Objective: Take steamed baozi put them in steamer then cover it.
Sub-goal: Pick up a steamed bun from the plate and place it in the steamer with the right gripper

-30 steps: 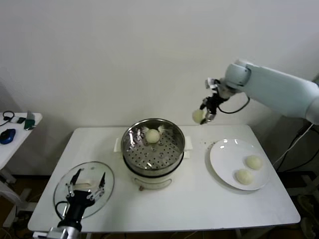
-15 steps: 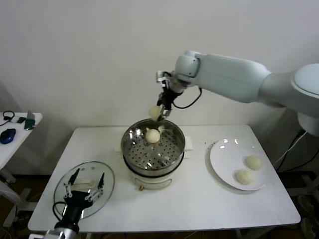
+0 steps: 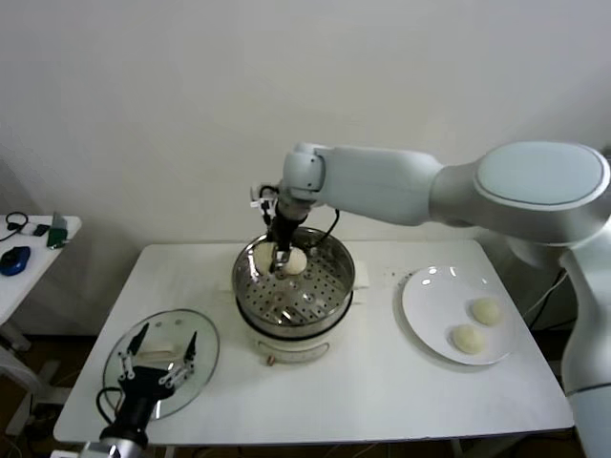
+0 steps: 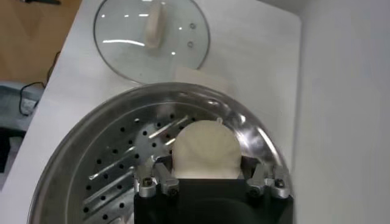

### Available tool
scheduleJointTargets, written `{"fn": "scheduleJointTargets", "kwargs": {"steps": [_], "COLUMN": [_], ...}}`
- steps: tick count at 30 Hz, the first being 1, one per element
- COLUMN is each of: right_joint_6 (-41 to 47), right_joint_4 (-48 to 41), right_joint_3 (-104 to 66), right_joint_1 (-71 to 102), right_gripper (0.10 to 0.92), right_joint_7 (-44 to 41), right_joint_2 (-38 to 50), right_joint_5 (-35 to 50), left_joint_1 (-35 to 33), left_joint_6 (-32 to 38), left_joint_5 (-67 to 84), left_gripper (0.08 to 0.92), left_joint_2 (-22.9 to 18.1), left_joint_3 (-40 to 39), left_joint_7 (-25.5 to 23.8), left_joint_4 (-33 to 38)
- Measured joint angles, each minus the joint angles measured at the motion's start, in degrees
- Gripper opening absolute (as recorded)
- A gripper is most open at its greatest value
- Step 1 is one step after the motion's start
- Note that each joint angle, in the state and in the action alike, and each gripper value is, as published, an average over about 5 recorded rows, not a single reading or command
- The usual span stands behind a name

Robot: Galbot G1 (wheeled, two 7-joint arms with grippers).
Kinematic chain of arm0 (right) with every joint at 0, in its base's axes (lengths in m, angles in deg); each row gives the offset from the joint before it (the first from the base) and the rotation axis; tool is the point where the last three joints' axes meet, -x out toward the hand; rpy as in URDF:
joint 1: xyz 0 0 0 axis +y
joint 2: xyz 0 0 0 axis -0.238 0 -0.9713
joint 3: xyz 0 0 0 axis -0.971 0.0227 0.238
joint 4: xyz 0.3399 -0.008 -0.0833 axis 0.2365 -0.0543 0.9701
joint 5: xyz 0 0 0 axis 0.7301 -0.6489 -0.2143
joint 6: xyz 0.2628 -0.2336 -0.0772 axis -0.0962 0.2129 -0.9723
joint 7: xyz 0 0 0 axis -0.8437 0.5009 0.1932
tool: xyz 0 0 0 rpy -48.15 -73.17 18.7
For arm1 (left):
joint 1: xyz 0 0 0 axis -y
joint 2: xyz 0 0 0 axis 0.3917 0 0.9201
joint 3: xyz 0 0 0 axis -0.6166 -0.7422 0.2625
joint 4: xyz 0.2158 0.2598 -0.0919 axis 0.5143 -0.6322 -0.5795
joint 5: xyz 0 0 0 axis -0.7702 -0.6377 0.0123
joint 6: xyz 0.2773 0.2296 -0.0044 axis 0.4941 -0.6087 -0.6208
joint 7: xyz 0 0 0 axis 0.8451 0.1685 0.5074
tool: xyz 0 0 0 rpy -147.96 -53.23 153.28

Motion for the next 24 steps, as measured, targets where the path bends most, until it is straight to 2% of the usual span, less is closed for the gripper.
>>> {"fn": "scheduleJointTargets", "kwargs": {"steps": [20,24], "right_joint_6": [-0.34,-0.18], "right_joint_4": [-2.28,-2.33], "right_joint_3": [1.10,0.89], "right_joint_1": [5.06,5.49], "right_gripper": [0.721,0.756], "right_joint_7": [-0.46,-0.48], "right_joint_2": [-2.35,-2.39], "right_joint_5": [-3.02,-3.40], "left_joint_1": [2.40,2.47], "left_joint_6": [-1.25,-1.39], "left_joint_5": [0.80,0.87], "left_gripper": [0.823,0.823], "left_joint_2": [0.87,0.95], "left_joint_3": [-0.34,-0.25], "left_joint_7": [-0.06,-0.07], "left_joint_4": [-1.03,-0.88]}}
